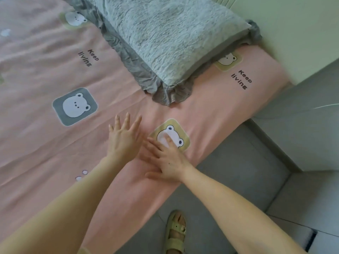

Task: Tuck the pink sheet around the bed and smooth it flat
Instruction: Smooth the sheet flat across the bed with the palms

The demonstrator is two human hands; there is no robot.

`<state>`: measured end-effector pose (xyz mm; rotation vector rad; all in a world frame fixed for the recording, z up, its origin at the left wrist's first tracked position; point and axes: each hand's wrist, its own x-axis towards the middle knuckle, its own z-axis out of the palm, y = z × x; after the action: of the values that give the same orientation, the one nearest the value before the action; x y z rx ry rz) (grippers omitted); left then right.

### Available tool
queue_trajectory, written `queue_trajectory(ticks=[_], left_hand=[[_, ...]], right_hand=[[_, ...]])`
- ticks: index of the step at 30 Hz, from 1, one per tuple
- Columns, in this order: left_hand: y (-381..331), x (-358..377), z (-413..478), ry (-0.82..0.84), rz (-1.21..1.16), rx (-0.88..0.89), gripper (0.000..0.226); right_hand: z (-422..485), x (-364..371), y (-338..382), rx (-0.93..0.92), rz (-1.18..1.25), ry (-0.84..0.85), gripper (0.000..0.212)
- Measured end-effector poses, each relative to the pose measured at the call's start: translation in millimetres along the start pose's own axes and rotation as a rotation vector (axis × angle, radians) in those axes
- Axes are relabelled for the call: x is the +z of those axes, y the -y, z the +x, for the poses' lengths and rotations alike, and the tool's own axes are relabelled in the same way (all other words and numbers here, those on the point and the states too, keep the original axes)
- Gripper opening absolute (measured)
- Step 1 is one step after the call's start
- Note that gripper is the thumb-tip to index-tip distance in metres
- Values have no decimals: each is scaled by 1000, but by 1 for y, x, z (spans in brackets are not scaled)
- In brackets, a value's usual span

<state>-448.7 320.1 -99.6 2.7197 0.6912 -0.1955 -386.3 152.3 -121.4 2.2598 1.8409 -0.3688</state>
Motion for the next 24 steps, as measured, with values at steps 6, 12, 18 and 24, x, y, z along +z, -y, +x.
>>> queue_trajectory(ticks=[6,12,18,24], left_hand=[[-102,52,36,105,193,289,84],[-156,68,31,63,282,512,112],[-180,82,26,56,355,421,100],[-190,65,21,277,359,399,94]], right_hand=[[-107,56,-144,517,-12,-32,89],[-151,38,-218,815,13,-353,77],[-78,15,-251,543,-65,-98,75],[-112,16,-251,984,9,75,67]])
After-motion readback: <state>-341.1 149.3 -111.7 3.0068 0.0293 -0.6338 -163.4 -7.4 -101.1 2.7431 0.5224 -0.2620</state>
